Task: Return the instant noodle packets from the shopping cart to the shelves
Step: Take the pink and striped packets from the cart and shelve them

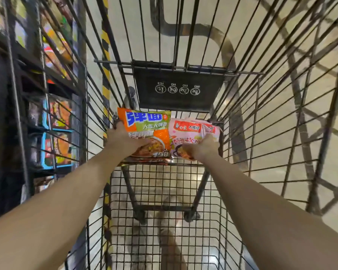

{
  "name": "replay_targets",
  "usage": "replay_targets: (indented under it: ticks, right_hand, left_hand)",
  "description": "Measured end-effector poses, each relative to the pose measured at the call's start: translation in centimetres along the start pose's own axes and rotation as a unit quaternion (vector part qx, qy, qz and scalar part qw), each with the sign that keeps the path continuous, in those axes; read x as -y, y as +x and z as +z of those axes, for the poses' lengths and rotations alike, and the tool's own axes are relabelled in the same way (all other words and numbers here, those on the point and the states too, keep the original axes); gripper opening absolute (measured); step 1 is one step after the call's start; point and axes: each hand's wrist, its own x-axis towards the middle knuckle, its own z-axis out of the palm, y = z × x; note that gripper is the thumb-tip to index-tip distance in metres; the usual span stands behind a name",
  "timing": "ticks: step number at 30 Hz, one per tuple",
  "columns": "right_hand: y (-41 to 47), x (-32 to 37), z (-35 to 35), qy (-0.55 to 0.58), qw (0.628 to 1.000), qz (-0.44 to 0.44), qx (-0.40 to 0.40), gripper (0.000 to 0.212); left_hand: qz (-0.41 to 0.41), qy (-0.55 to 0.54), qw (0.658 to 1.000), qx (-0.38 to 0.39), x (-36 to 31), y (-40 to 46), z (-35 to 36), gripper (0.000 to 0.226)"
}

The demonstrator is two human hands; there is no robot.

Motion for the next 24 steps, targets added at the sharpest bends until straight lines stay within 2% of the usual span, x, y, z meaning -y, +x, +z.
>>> replay_targets:
  ticks: [6,12,16,24]
  right_hand:
    - [-1.5,-0.5,0.2,-0.027,0.996,-0.089,0.018,0.068]
    - [-4.2,-0.4,-1.6,-0.038,0.989,-0.141,0.003,0.071]
    - [-7.2,-1.1,-3.7,-0.023,0.983,-0.182,-0.014,0.069]
    - [-16.6,-1.8,-7.7,0.065,0.948,-0.307,-0.060,0.068]
  left_hand:
    - [0.042,-0.043,0.998,0.032,0.5,-1.9,1.3,0.096]
    - [0.057,-0.124,0.989,0.063,0.9,-3.4,0.7,0.074]
    - [0.108,-0.137,0.982,0.072,1.0,-5.9,-0.5,0.075]
    - [0.244,-0.159,0.957,-0.008,0.3,-15.8,-6.5,0.089]
